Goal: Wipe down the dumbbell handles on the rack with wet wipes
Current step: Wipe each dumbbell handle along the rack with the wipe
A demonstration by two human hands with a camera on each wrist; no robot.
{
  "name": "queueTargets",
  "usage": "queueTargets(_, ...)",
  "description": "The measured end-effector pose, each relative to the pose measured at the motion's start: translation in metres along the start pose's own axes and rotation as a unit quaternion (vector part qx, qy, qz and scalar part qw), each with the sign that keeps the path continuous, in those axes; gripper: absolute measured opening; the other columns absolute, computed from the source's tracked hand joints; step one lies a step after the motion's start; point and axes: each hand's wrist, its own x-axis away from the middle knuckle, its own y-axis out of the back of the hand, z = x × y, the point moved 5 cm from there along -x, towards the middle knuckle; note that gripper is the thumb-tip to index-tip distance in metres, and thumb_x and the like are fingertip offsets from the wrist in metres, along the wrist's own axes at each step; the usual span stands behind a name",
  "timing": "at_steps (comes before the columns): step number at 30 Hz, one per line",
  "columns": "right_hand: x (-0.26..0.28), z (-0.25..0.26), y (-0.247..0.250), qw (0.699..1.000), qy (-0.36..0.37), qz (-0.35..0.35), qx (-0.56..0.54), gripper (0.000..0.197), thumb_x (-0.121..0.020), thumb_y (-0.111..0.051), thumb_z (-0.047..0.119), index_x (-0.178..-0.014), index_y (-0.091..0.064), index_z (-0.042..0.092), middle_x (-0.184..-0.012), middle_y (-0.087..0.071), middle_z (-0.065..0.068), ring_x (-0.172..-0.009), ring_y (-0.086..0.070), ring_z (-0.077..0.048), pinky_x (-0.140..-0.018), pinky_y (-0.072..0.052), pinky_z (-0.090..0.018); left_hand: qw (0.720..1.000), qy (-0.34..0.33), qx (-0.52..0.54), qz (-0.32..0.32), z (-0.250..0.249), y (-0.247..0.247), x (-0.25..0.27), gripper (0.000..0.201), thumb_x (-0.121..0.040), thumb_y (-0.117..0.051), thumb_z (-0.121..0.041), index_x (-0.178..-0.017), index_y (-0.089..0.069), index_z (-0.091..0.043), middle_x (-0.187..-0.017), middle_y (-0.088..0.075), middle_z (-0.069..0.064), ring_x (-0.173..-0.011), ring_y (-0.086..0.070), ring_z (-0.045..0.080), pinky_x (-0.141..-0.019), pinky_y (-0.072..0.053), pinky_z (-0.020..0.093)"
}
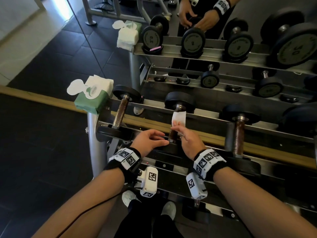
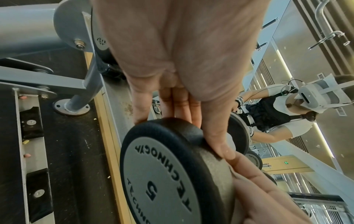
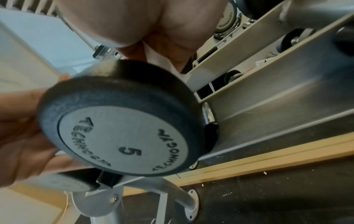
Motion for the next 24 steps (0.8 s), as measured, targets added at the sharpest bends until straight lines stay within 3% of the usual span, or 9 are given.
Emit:
queueTargets(3,0.013,0.000,0.010,1.000,0.006,-0.010,-0.029,0.021,-0.103,-0.043,0.029,-0.106,-0.050,0.048,-0.111,-0.067,0.008,-0.093,-0.063,0.002,-0.085,-0.053,-0.034,1.000,0.001,0.010,-0.006,-0.002,0.000,0.002,0.035,-0.078,-0.081,-0.029,-0.110,-0.067,-0.029,-0.095,-0.075,-0.015,-0.090,-0.070,-0.003,-0.083,-0.053,0.024)
queueTargets(5,0.018,0.002,0.018,0.999,0.007,-0.006,-0.031,0.009,-0.101,-0.049,0.039,-0.098,-0.044,0.045,-0.089,-0.067,0.006,-0.073,-0.064,-0.001,-0.066,-0.050,-0.028,1.000,0.004,0.012,-0.009,-0.003,-0.001,0.003,0.034,-0.079,-0.081,-0.028,-0.110,-0.068,-0.027,-0.096,-0.076,-0.012,-0.093,-0.070,0.001,-0.089,-0.056,0.029)
queueTargets(8,0.017,0.002,0.028,1.000,-0.003,-0.002,-0.020,0.023,-0.095,-0.060,0.032,-0.088,-0.041,0.043,-0.075,-0.061,0.005,-0.061,-0.058,0.001,-0.052,-0.040,-0.015,1.000,0.003,0.018,-0.011,-0.005,-0.002,0.004,0.034,-0.078,-0.081,-0.027,-0.109,-0.069,-0.025,-0.096,-0.076,-0.010,-0.094,-0.071,0.004,-0.093,-0.056,0.035)
queueTargets(11,0.015,0.000,0.033,0.997,-0.049,-0.030,-0.056,0.011,-0.087,-0.054,0.036,-0.087,-0.043,0.037,-0.072,-0.059,0.003,-0.058,-0.055,-0.003,-0.052,-0.038,-0.022,1.000,0.002,0.017,-0.010,-0.005,-0.002,0.004,0.033,-0.077,-0.082,-0.028,-0.108,-0.069,-0.026,-0.098,-0.076,-0.008,-0.097,-0.071,0.007,-0.095,-0.056,0.038)
queueTargets(14,0.008,-0.006,0.045,0.979,-0.087,-0.126,-0.132,0.008,-0.098,-0.044,0.024,-0.099,-0.046,0.031,-0.086,-0.061,-0.005,-0.072,-0.062,-0.022,-0.052,-0.047,-0.029,1.000,-0.002,0.023,-0.011,-0.003,-0.001,0.004,0.034,-0.076,-0.082,-0.029,-0.108,-0.070,-0.026,-0.099,-0.076,-0.007,-0.098,-0.071,0.008,-0.097,-0.055,0.040)
queueTargets(16,0.003,-0.007,0.056,0.966,-0.084,-0.199,-0.145,0.011,-0.098,-0.042,0.017,-0.100,-0.047,0.027,-0.087,-0.059,0.001,-0.076,-0.060,-0.019,-0.056,-0.048,-0.029,1.000,-0.005,0.025,-0.012,-0.002,-0.001,0.004,0.034,-0.076,-0.082,-0.029,-0.107,-0.069,-0.027,-0.100,-0.076,-0.009,-0.097,-0.071,0.007,-0.097,-0.055,0.039)
queueTargets(18,-0.004,-0.003,0.061,0.959,-0.061,-0.232,-0.152,0.002,-0.095,-0.046,0.026,-0.097,-0.046,0.028,-0.090,-0.060,0.012,-0.075,-0.061,-0.006,-0.058,-0.045,-0.020,1.000,-0.006,0.025,-0.014,-0.001,-0.002,0.004,0.033,-0.076,-0.082,-0.030,-0.106,-0.069,-0.029,-0.099,-0.076,-0.010,-0.096,-0.071,0.005,-0.096,-0.055,0.038)
queueTargets(20,-0.014,0.001,0.055,0.962,-0.041,-0.208,-0.173,0.006,-0.099,-0.051,0.031,-0.097,-0.045,0.029,-0.099,-0.063,0.017,-0.080,-0.063,0.002,-0.063,-0.046,-0.015,0.999,-0.005,0.028,-0.016,0.000,-0.002,0.004,0.033,-0.076,-0.082,-0.030,-0.106,-0.069,-0.029,-0.098,-0.076,-0.011,-0.095,-0.071,0.004,-0.095,-0.056,0.038)
queueTargets(24,-0.023,0.005,0.024,0.985,-0.048,-0.099,-0.130,0.008,-0.104,-0.045,0.029,-0.097,-0.044,0.033,-0.097,-0.062,0.000,-0.081,-0.062,-0.017,-0.066,-0.048,-0.031,0.999,0.000,0.043,-0.024,0.000,-0.002,0.004,0.033,-0.076,-0.083,-0.027,-0.106,-0.070,-0.027,-0.096,-0.077,-0.011,-0.092,-0.072,0.004,-0.089,-0.058,0.033)
